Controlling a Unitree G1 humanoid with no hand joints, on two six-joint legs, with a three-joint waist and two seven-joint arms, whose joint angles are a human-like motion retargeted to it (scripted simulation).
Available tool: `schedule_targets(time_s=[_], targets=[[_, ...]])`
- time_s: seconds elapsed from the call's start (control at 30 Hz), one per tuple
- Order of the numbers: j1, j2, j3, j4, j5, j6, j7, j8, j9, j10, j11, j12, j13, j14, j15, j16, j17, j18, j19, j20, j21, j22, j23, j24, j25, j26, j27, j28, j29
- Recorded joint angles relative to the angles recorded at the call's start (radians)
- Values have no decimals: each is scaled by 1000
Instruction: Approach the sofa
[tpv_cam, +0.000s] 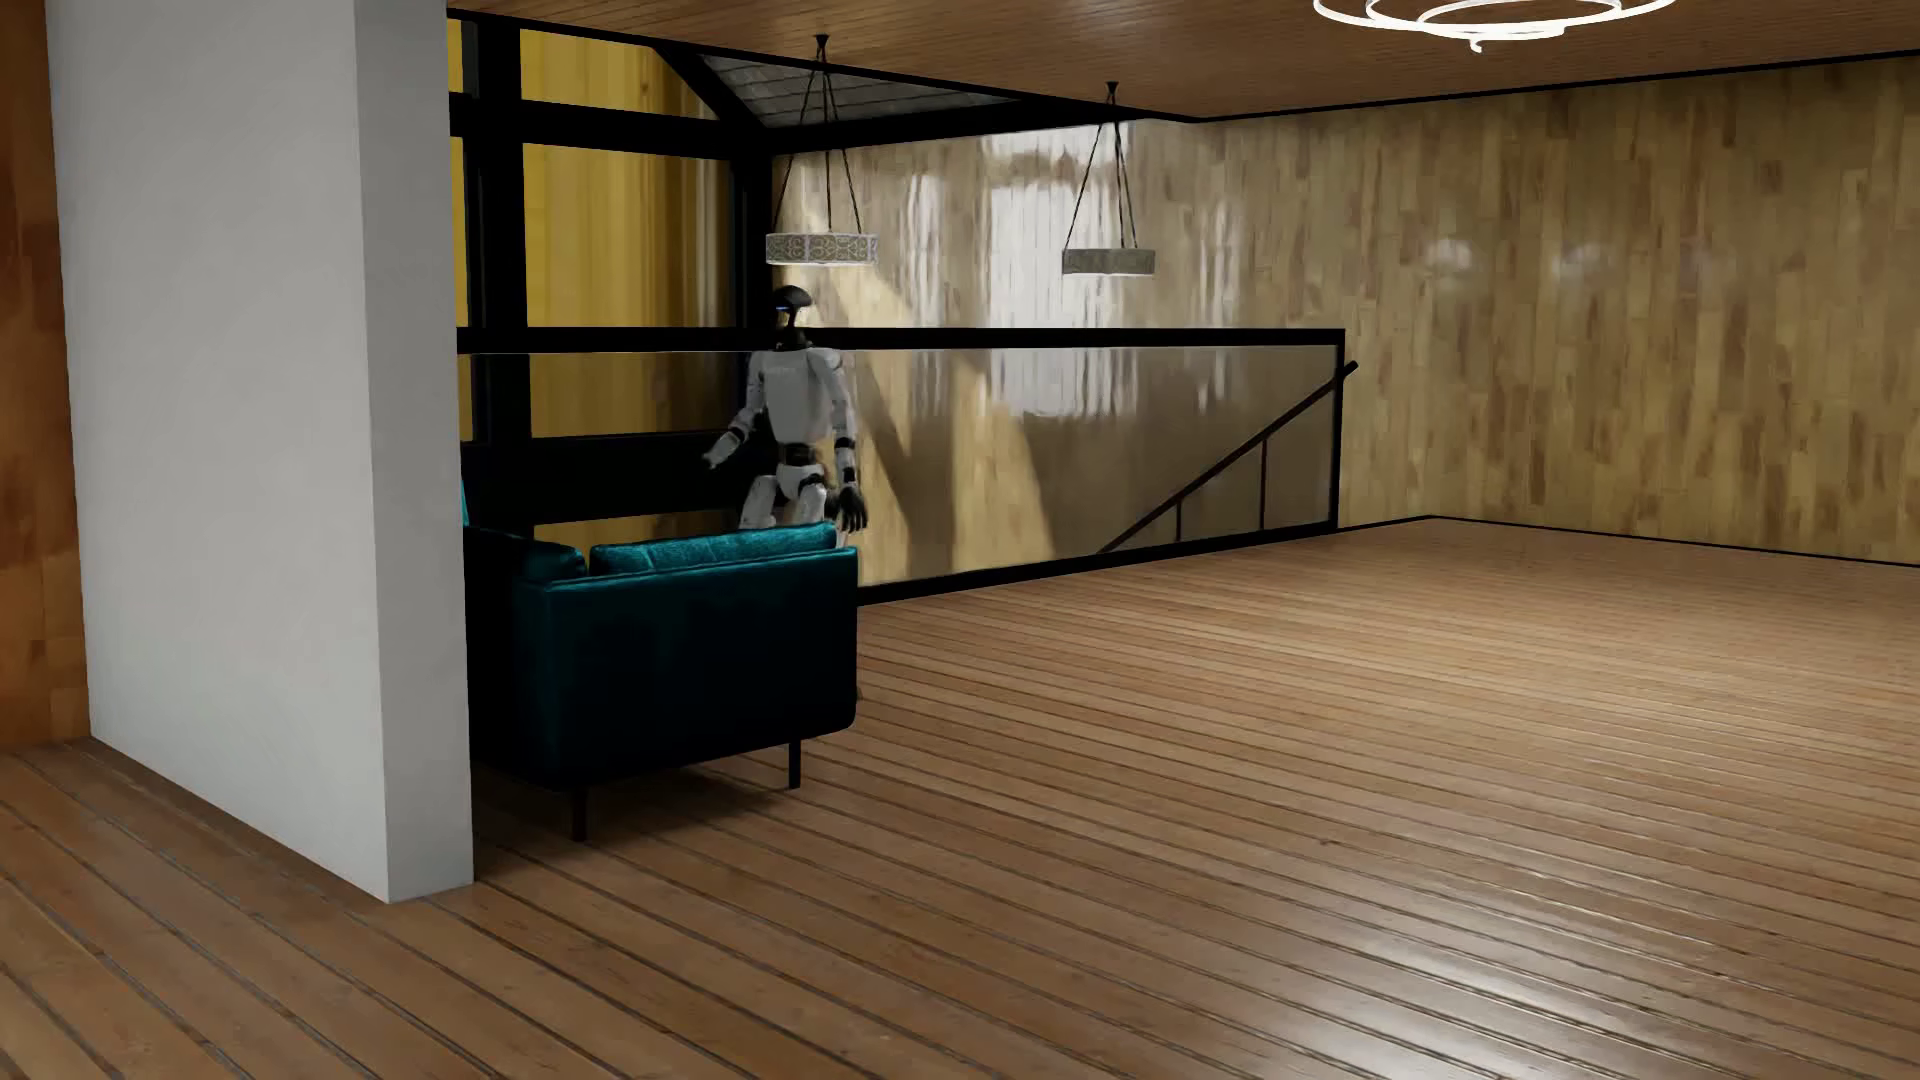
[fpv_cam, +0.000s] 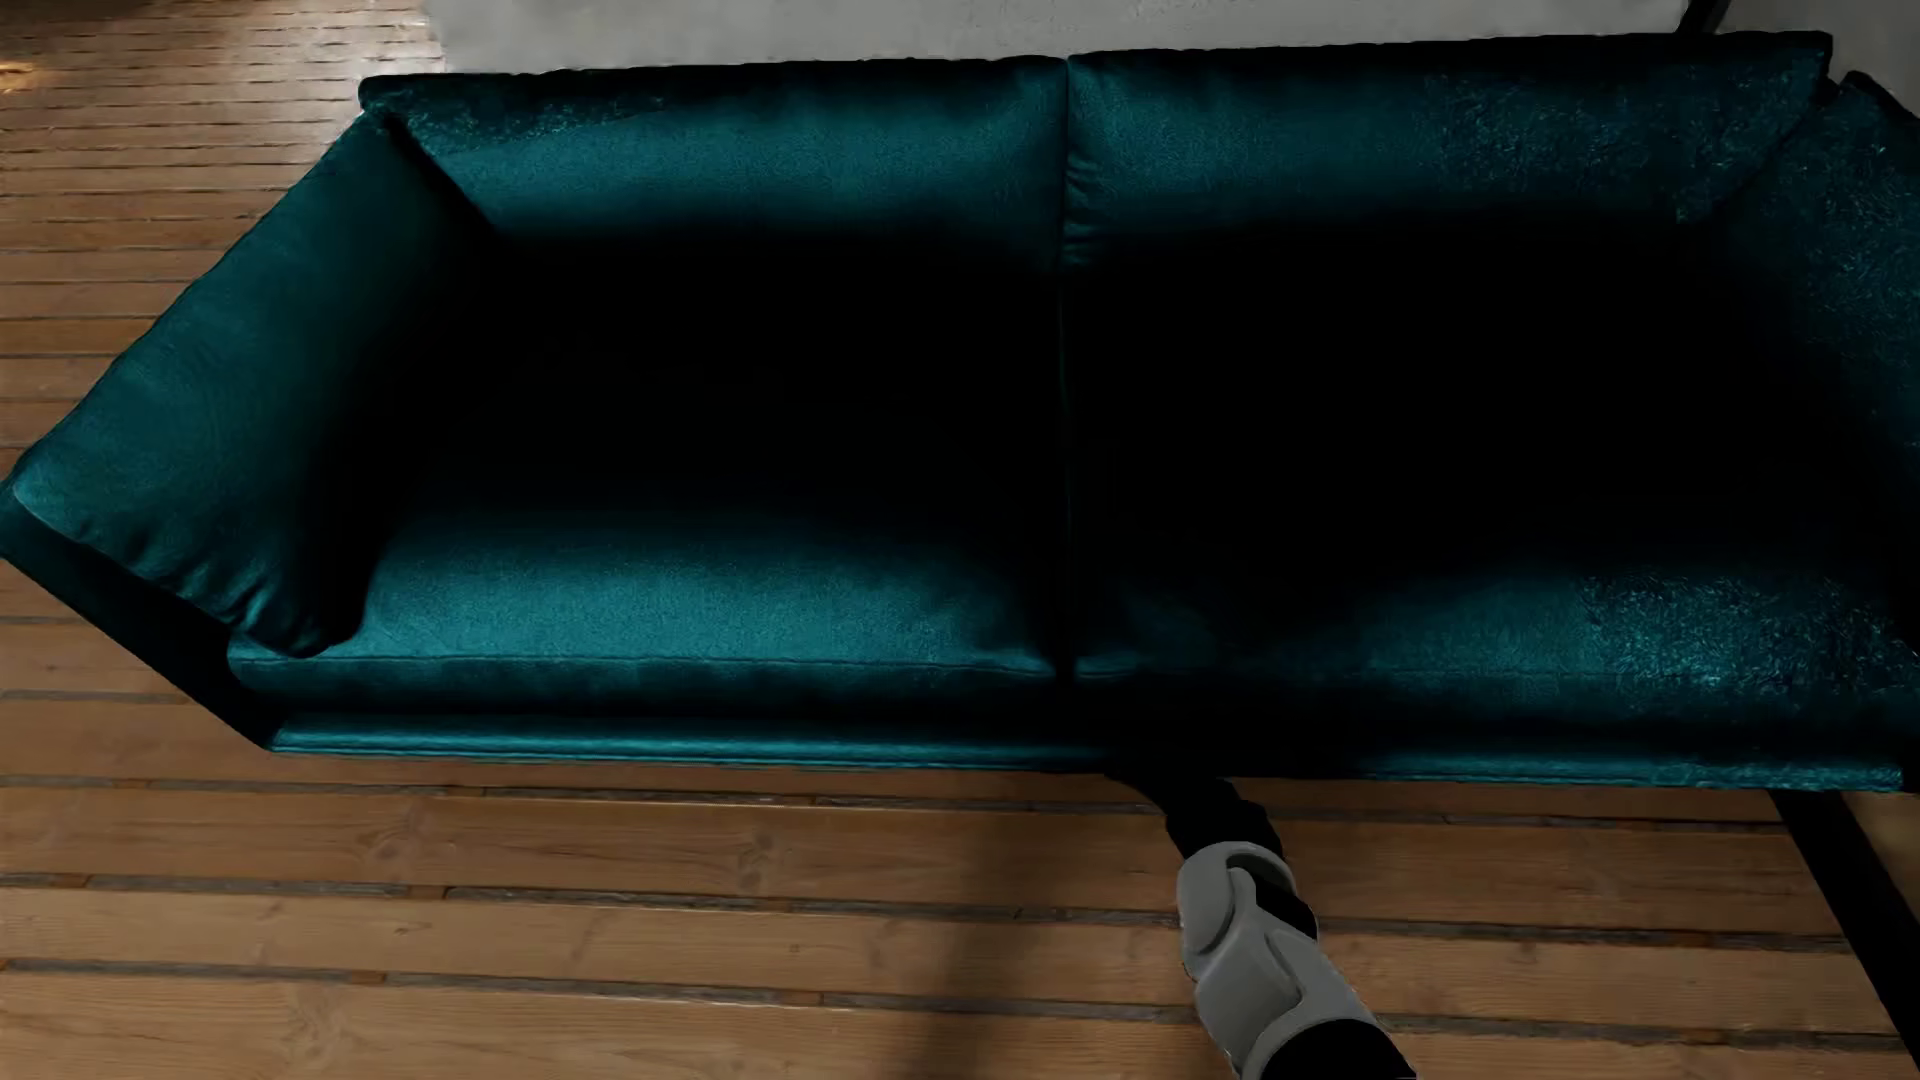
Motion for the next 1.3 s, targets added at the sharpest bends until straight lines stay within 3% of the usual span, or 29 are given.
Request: schedule_targets(time_s=[0.13, 0.23, 0.33, 0.37, 0.47, 0.53, 0.63, 0.7, 0.93, 1.13, 1.3], targets=[[37, 33, -13, -51, -50, -19, -4, -35, -17, -87, -34, -101, 136, 29, -9, 19, 42, -40, 17, -27, -64, -107, 45, 14, 60, -41, 26, 37, -5], [70, 71, -20, -100, -87, -37, -43, -80, -29, -151, -58, -164, 247, 51, -15, -10, 66, -23, 30, -39, -31, -185, 213, -31, 69, -95, 112, 115, 95], [88, 98, -22, -125, -109, -54, -68, -111, -33, -172, -66, -192, 352, 54, -24, -16, 110, -19, 39, -81, 0, -228, 357, -41, 84, -139, 207, 103, 211], [89, 103, -24, -130, -115, -59, -75, -118, -32, -172, -65, -194, 391, 52, -28, -19, 119, -18, 42, -95, -7, -234, 357, -42, 95, -143, 210, 99, 219], [96, 113, -37, -137, -124, -74, -76, -121, -27, -165, -60, -175, 497, 41, -37, -24, 106, -17, 49, -111, 27, -204, 300, -51, 59, -121, 150, 93, 231], [104, 112, -45, -134, -123, -82, -61, -106, -23, -159, -55, -156, 522, 32, -40, -32, 103, -15, 51, -89, -10, -138, 263, -51, 78, -79, 144, 87, 203], [116, 102, -48, -117, -109, -88, -19, -63, -17, -145, -49, -138, 459, 15, -39, -48, 86, -12, 53, -3, -5, -9, 245, -62, 50, 19, 163, 77, 190], [121, 93, -44, -101, -95, -89, 12, -30, -14, -133, -46, -122, 388, 3, -37, -54, 65, -11, 54, 33, -4, 54, 233, -59, 33, 58, 150, 65, 185], [103, 66, -19, -77, -72, -88, 45, 6, -5, -114, -44, -98, 211, -4, -28, -58, 38, -9, 52, 68, 1, -20, 101, -34, 16, -18, 67, 59, 77], [47, 60, -10, -102, -96, -94, -33, -70, 4, -106, -48, -143, 187, 16, -29, -31, 36, -12, 48, 39, 68, -156, 112, -20, 8, -86, 63, 85, 89], [-37, 63, -5, -159, -144, -100, -178, -221, 14, -94, -44, -168, 255, 42, -43, -18, 40, -32, 47, -14, 172, -227, 193, -40, 6, -112, 78, 107, 144]])
